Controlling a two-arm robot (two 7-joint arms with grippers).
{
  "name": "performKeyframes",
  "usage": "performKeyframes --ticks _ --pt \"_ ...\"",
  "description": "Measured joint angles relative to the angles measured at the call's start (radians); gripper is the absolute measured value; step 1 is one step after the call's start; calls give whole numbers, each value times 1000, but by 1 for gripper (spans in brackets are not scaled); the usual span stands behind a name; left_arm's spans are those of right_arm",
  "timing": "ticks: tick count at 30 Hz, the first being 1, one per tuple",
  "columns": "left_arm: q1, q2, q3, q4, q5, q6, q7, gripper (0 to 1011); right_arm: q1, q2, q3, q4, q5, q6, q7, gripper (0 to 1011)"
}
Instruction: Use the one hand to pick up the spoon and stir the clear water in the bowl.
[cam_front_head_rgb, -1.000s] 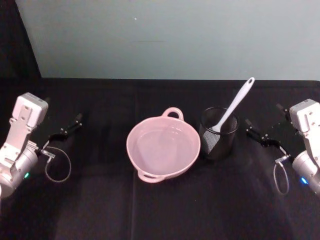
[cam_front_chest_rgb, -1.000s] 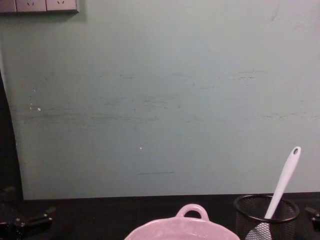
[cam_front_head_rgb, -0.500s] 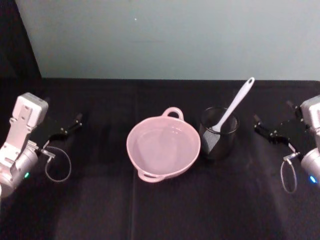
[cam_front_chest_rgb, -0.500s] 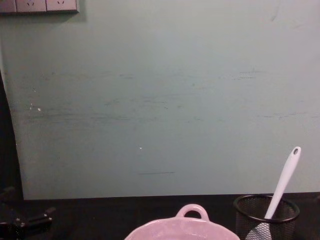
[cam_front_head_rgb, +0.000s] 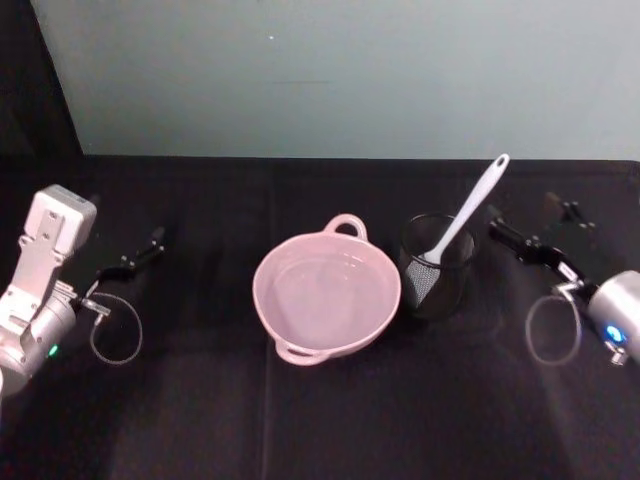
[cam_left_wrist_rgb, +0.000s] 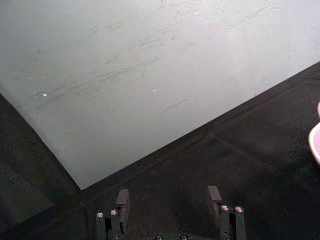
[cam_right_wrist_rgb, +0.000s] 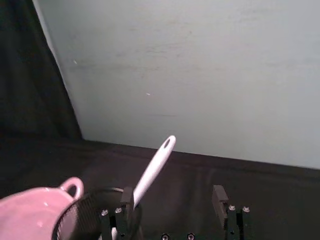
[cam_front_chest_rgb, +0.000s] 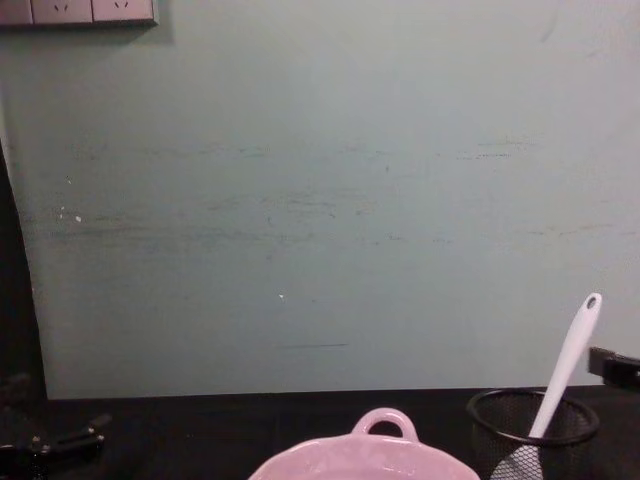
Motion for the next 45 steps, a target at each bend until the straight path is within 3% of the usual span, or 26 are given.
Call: performKeyframes --ticks 5,13,22,33,45 --pt "0 0 0 0 0 0 0 1011 55 -68 15 75 76 29 64 1004" --pt "0 0 0 0 0 0 0 1011 108 -153 51 161 160 48 123 1004" --pt "0 0 0 0 0 0 0 1011 128 -202 79 209 237 59 157 972" --pt "0 0 0 0 0 0 0 1011 128 -210 88 229 313 64 175 682" --pt "0 0 0 0 0 0 0 1011 141 -200 65 244 340 58 194 287"
